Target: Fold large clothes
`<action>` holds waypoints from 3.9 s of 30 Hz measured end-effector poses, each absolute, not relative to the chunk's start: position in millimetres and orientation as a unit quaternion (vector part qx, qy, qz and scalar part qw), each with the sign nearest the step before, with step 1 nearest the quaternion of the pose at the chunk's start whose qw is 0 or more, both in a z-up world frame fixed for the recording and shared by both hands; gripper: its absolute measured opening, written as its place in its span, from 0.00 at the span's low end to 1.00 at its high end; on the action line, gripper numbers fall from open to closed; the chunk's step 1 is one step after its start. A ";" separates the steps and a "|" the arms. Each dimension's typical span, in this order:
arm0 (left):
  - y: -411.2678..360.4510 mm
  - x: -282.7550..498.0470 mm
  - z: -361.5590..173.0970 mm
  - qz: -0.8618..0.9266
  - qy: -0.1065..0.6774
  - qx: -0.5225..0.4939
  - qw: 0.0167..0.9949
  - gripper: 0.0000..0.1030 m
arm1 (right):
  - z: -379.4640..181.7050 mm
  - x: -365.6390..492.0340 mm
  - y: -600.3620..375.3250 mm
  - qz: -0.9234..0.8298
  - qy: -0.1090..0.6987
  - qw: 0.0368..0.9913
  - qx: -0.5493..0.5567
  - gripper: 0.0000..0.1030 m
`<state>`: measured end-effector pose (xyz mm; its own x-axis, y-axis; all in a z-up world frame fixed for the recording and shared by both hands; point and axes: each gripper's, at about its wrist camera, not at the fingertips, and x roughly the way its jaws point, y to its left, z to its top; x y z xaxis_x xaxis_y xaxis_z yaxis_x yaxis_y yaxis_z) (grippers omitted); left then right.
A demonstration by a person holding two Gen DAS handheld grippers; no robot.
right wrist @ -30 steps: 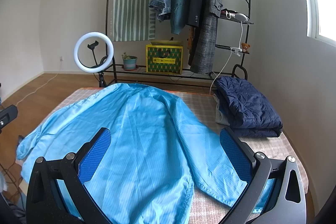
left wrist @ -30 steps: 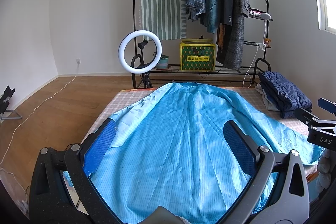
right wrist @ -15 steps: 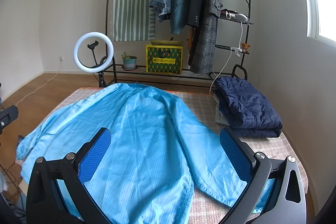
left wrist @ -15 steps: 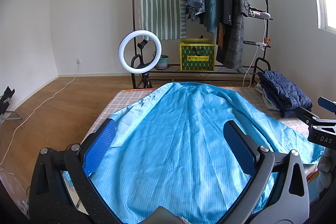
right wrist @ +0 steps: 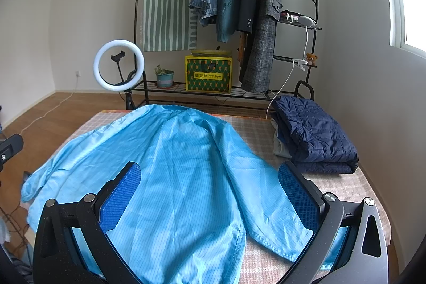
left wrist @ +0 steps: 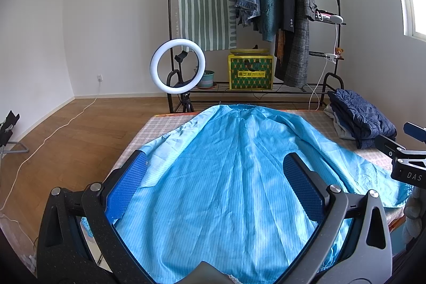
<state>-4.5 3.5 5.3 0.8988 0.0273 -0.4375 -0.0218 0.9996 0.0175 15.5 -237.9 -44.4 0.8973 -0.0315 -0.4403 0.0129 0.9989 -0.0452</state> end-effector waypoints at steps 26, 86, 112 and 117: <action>2.8 -4.7 4.7 0.013 0.225 0.008 0.974 1.00 | -44.5 16.9 -236.6 -0.008 0.231 0.973 -0.019 1.00; 378.2 87.5 -248.3 0.181 0.515 -0.342 0.765 0.46 | -93.3 72.3 -172.4 0.172 0.280 0.944 -0.026 0.92; 157.4 26.9 -85.5 -0.026 0.348 -0.056 0.935 0.01 | -99.6 84.2 -163.1 0.195 0.311 0.930 -0.012 0.62; 95.9 1.1 -96.8 -0.089 0.365 -0.010 0.927 0.01 | -101.5 83.6 -163.1 0.191 0.312 0.930 -0.017 0.58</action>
